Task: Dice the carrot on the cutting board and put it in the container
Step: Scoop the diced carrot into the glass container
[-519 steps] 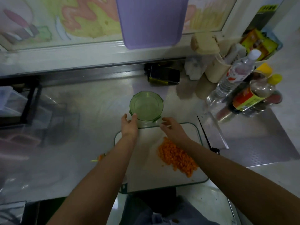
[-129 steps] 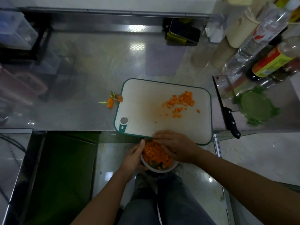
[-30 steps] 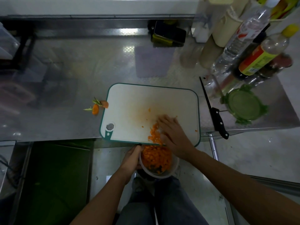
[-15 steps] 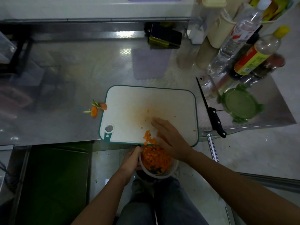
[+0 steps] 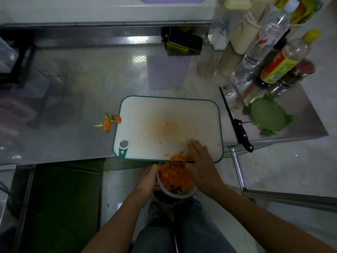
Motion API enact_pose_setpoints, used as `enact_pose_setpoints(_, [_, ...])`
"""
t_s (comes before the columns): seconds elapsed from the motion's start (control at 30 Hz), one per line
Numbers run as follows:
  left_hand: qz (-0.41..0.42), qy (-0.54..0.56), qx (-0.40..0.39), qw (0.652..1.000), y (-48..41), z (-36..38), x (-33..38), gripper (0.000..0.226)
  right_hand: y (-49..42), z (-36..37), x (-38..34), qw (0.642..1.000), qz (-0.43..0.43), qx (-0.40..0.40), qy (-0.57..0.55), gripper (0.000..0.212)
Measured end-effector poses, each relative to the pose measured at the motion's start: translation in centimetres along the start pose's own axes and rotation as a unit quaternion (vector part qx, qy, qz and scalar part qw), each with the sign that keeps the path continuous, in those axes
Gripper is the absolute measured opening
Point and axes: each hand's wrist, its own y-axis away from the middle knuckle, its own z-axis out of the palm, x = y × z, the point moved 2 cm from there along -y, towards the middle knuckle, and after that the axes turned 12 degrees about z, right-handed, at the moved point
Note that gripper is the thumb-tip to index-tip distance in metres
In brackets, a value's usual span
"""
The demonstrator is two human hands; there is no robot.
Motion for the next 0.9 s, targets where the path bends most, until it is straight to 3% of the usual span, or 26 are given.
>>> enact_pose_setpoints(0.1, [0.003, 0.000, -0.001, 1.000, 0.2, 0.2, 0.0, 0.035, 1.4, 1.4, -1.8, 0.998, -0.022, -0.061, 0.003, 0.071])
enact_pose_setpoints(0.2, [0.006, 0.003, 0.001, 1.000, 0.3, 0.3, 0.0, 0.036, 2.2, 1.1, -3.9, 0.989, -0.060, -0.122, -0.064, 0.063])
enact_pose_setpoints(0.37, [0.006, 0.001, 0.005, 1.000, 0.3, 0.1, -0.1, 0.036, 0.8, 1.0, -2.8, 0.998, -0.013, -0.013, -0.053, 0.063])
enact_pose_setpoints(0.5, [0.003, 0.006, 0.014, 1.000, 0.3, -0.2, -0.2, 0.036, 1.4, 1.2, -3.4, 0.990, -0.089, -0.089, -0.065, 0.053])
enact_pose_setpoints(0.67, [0.002, 0.009, 0.011, 1.000, 0.4, -0.5, -0.3, 0.035, -0.2, 1.9, -3.7, 0.994, -0.080, -0.064, -0.045, 0.055])
enact_pose_setpoints(0.8, [-0.001, 0.009, 0.013, 1.000, 0.5, -0.8, -0.2, 0.035, -0.6, 1.5, -4.3, 0.990, -0.114, -0.050, -0.060, 0.044])
enact_pose_setpoints(0.9, [0.003, 0.012, 0.018, 1.000, 0.6, -1.0, -0.1, 0.034, -1.0, 1.7, -4.4, 0.990, -0.118, -0.060, -0.049, 0.050])
